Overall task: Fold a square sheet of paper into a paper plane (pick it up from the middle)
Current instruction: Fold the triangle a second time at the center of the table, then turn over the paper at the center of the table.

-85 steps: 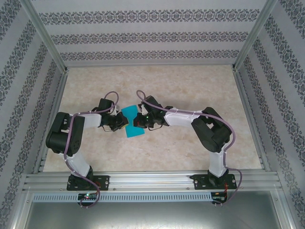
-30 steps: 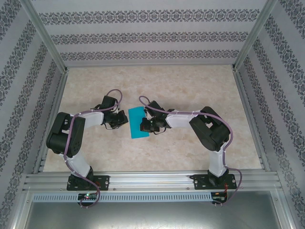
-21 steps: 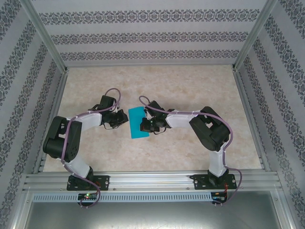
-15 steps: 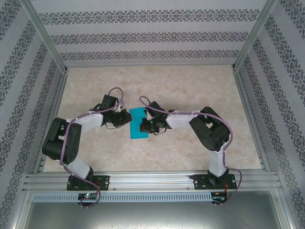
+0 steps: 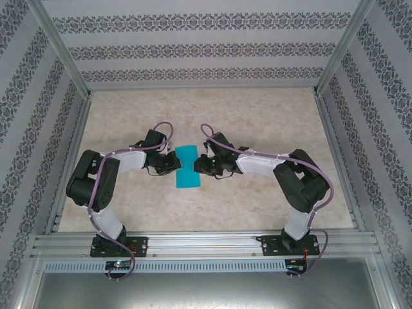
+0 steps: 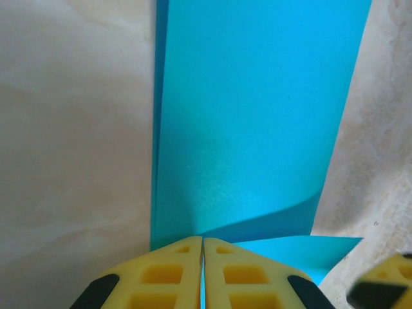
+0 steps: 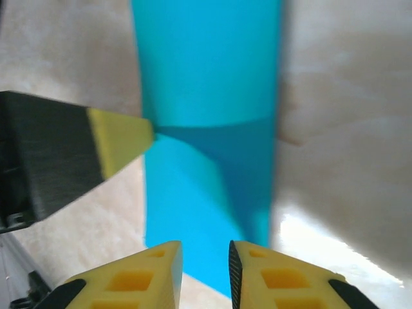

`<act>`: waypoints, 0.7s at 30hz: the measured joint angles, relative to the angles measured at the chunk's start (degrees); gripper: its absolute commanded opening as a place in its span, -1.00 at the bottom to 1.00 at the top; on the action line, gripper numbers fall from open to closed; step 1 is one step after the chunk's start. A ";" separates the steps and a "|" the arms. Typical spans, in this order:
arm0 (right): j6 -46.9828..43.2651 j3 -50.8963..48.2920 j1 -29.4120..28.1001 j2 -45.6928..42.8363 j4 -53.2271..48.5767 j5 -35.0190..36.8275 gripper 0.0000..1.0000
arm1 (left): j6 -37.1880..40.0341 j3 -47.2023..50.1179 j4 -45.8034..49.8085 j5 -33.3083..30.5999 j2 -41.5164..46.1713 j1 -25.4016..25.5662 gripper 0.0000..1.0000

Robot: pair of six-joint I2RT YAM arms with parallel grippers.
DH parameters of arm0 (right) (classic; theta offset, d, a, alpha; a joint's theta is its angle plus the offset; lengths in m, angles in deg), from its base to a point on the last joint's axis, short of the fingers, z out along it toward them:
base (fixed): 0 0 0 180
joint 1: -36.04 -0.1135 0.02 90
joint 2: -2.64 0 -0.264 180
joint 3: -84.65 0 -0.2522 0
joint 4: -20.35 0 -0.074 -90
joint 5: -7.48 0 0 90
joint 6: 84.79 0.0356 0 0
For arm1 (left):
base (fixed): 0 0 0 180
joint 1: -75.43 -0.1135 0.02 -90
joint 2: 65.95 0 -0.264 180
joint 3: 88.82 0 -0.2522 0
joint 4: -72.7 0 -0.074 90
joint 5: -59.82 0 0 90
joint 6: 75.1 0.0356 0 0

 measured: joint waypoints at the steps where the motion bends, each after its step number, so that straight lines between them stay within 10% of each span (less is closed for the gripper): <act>1: 0.15 -0.20 0.15 0.28 -0.26 0.17 -0.40 | 0.00 0.00 0.00 -0.04 -0.02 0.00 -0.77; 21: 5.05 -3.37 1.18 5.22 10.43 -5.53 -0.44 | 0.02 -0.02 0.55 -0.37 -0.50 0.00 -0.77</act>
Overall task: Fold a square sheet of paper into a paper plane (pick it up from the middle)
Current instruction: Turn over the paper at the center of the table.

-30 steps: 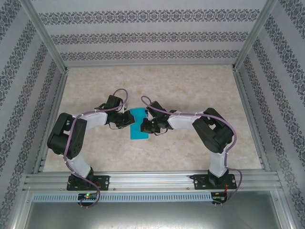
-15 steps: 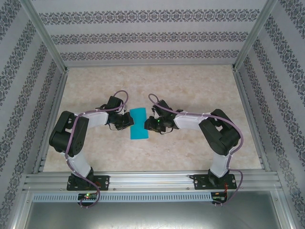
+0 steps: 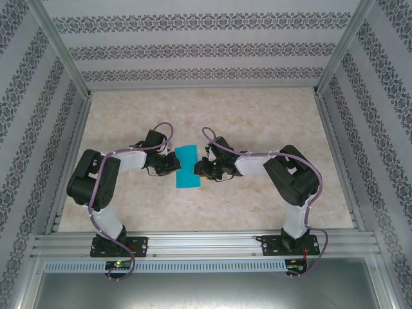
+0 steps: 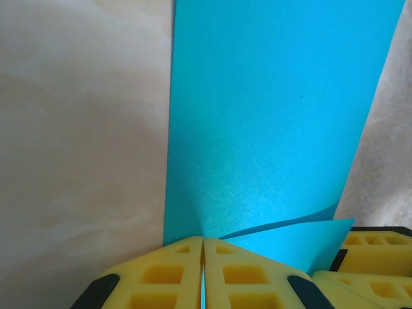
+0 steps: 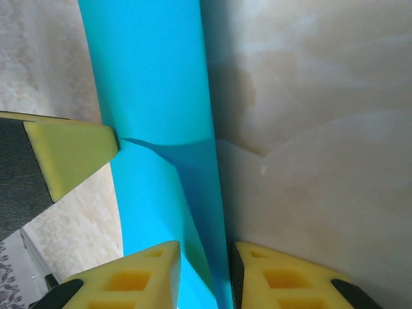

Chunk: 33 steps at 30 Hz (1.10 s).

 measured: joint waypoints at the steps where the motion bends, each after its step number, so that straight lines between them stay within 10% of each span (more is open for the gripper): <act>1: 0.20 -0.39 0.04 0.02 1.20 -0.26 -0.44 | -0.02 0.00 0.02 0.00 0.00 0.00 -0.77; 10: 3.41 -3.19 -0.07 1.51 12.22 -3.48 -0.48 | -0.04 0.00 0.02 0.00 0.04 0.00 -0.77; 20: 3.45 -4.31 0.00 0.79 14.05 -4.24 -0.95 | -0.33 0.00 0.87 -0.46 7.50 0.00 -0.69; 28: -4.90 -3.23 2.45 -14.47 -3.30 0.61 -0.98 | -0.76 -2.97 3.78 -1.97 15.19 0.00 -0.64; 33: -14.62 6.60 3.30 -24.06 -27.06 15.74 -0.96 | -0.74 -4.07 5.33 -2.01 15.76 0.00 -0.60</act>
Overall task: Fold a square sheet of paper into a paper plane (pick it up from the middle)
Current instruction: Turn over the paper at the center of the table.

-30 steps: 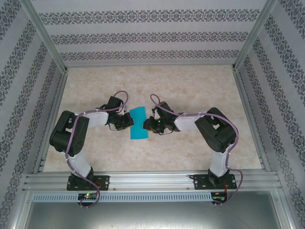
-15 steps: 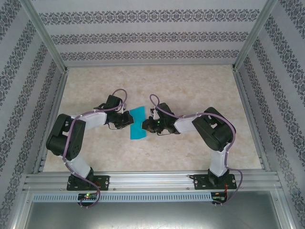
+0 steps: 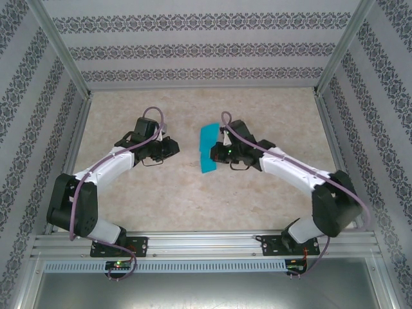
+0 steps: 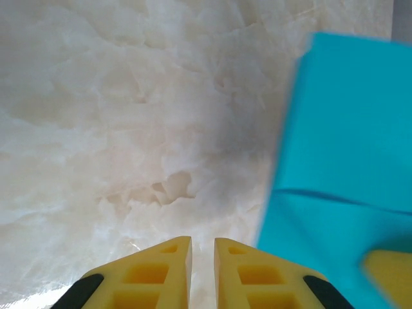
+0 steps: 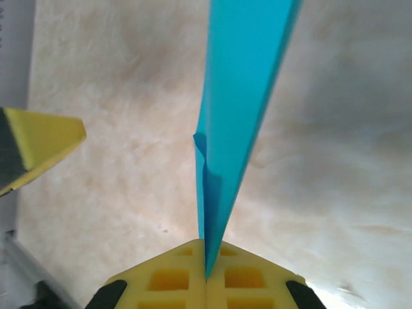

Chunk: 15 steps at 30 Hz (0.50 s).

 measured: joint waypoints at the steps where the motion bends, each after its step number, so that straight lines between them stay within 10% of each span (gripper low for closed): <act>1: -1.36 2.03 -0.15 -0.85 -3.74 3.15 -0.96 | -0.02 0.00 0.37 -0.04 0.00 0.00 -0.60; 8: -7.02 15.13 -6.75 -1.31 -32.00 32.81 -1.00 | -0.42 -0.07 2.36 -2.05 0.00 0.00 -0.59; 15: -6.56 16.20 -12.07 9.88 -44.33 41.92 -1.00 | -1.38 -0.17 6.88 -10.23 1.25 0.00 -0.61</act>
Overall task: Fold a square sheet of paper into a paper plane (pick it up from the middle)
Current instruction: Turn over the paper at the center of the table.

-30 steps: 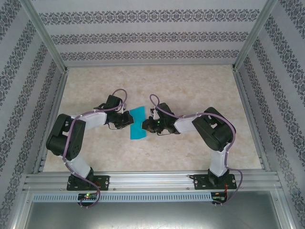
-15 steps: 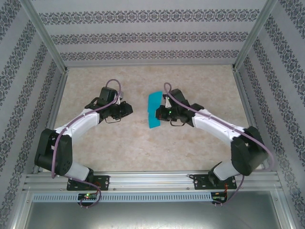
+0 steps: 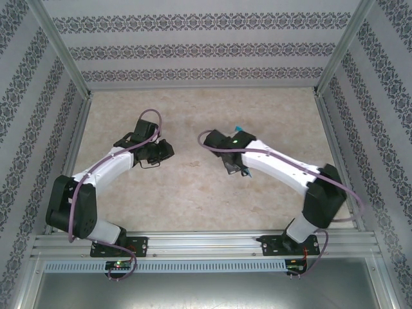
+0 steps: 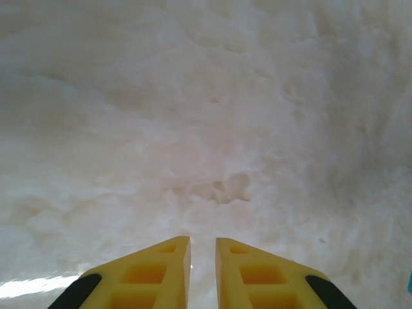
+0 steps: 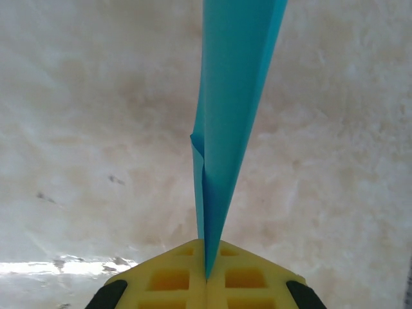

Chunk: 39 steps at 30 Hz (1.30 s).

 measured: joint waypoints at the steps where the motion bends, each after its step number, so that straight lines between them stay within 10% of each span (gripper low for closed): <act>1: 0.31 0.15 -0.66 1.99 -0.79 0.26 -1.00 | -0.42 0.00 0.98 -1.64 0.46 0.00 -0.61; 8: 2.93 5.62 -4.59 15.15 -0.87 -3.82 -0.95 | -4.48 0.33 6.56 -11.28 3.17 -0.76 -0.60; 13: 3.76 6.91 -5.31 18.78 7.13 -16.15 -0.28 | -5.64 0.74 8.22 -13.57 3.76 -1.60 -0.60; 18: 4.90 0.61 -4.74 14.53 22.45 -30.77 -0.11 | -5.53 0.79 8.20 -13.18 3.76 -1.62 -0.59; 25: 10.25 -22.51 6.32 -2.12 47.04 -46.05 -0.48 | -4.87 0.92 5.42 -7.04 3.28 -1.62 -0.53; 39: 18.73 -26.93 9.31 9.29 64.87 -53.53 -0.78 | -3.69 0.35 0.28 3.15 -3.30 2.86 -0.51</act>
